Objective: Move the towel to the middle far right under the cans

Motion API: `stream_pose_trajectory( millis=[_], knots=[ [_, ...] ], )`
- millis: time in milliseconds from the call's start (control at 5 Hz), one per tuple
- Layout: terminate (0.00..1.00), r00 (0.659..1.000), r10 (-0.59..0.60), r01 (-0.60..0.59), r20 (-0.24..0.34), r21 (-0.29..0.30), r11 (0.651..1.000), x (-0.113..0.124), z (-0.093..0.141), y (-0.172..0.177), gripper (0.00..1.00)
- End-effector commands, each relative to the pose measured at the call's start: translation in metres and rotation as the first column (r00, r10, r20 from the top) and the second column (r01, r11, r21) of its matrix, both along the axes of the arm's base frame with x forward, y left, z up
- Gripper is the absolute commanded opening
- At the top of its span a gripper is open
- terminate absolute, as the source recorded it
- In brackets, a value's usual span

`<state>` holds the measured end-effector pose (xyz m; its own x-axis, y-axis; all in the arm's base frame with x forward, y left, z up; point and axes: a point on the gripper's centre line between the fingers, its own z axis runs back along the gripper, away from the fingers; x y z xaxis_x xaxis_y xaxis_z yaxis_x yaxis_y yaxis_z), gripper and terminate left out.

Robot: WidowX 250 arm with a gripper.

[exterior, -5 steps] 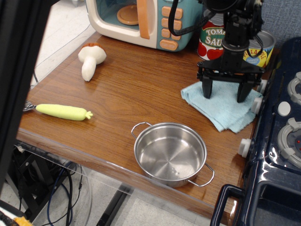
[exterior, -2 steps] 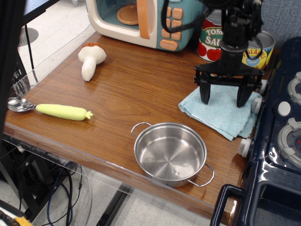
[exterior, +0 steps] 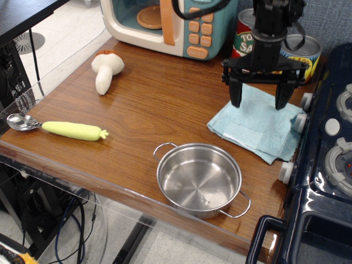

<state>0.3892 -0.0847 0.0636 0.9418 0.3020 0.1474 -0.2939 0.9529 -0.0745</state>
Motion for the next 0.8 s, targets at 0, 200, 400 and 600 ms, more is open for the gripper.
stream_pose_trajectory(
  millis=[0, 200, 400, 600],
  knots=[
    [0.0, 0.995, -0.003, 0.001, 0.096, 0.022, 1.0, -0.0102, 0.0414, 0.0051, 1.0],
    [0.0, 0.995, -0.003, 0.001, 0.096, 0.022, 1.0, -0.0102, 0.0414, 0.0051, 1.0],
    [0.0, 0.995, -0.003, 0.001, 0.096, 0.022, 1.0, -0.0102, 0.0414, 0.0051, 1.0],
    [1.0, 0.995, -0.003, 0.001, 0.096, 0.022, 1.0, -0.0102, 0.0414, 0.0051, 1.0]
  ],
)
